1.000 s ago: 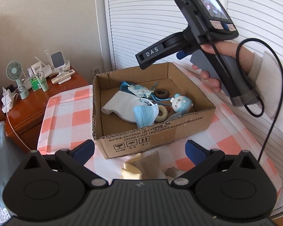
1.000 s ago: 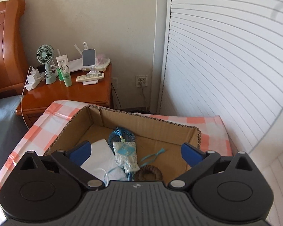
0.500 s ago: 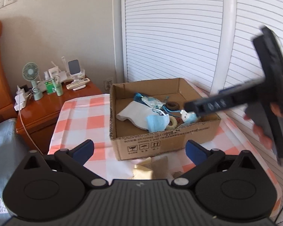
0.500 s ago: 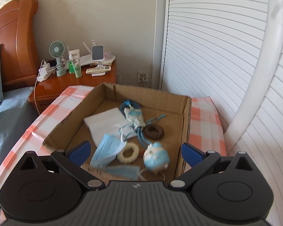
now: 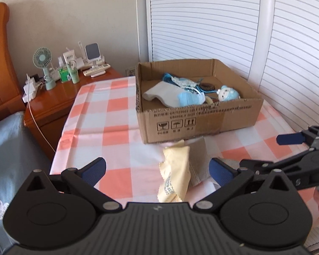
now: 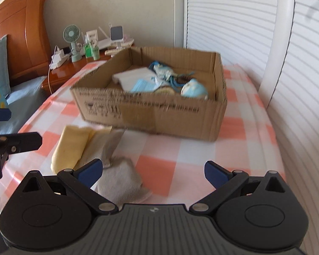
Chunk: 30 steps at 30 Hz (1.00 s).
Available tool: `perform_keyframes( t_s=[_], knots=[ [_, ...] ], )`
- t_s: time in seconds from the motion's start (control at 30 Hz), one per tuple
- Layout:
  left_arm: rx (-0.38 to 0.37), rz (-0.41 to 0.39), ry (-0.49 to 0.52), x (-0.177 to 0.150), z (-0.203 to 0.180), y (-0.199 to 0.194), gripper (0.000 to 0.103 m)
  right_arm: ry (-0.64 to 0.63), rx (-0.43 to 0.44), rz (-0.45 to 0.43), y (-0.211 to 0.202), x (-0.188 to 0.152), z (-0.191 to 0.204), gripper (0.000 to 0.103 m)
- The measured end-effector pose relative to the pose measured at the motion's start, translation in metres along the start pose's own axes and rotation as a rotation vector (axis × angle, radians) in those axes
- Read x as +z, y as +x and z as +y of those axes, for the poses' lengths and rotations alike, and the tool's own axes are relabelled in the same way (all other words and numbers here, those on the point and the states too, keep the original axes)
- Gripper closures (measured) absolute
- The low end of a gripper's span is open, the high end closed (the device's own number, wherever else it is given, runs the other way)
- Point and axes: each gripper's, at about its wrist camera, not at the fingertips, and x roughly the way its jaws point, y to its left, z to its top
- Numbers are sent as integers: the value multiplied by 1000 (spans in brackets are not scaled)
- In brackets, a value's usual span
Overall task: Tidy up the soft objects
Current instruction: 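Move both tools back toward the grey sachets and yellow cloth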
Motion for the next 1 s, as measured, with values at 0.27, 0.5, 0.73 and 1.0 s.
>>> perform_keyframes(
  t_s=[0.27, 0.5, 0.73, 1.0],
  knots=[
    [40, 34, 4, -5, 2, 7, 1, -40, 13, 66, 22, -7, 21, 0],
    [37, 66, -9, -8, 6, 15, 1, -84, 10, 111, 47, -3, 37, 0],
    [28, 77, -13, -8, 7, 21, 1, -64, -19, 145, 62, -3, 33, 0],
    [19, 84, -8, -8, 4, 24, 1, -9, -74, 148, 61, -5, 14, 0]
  ],
)
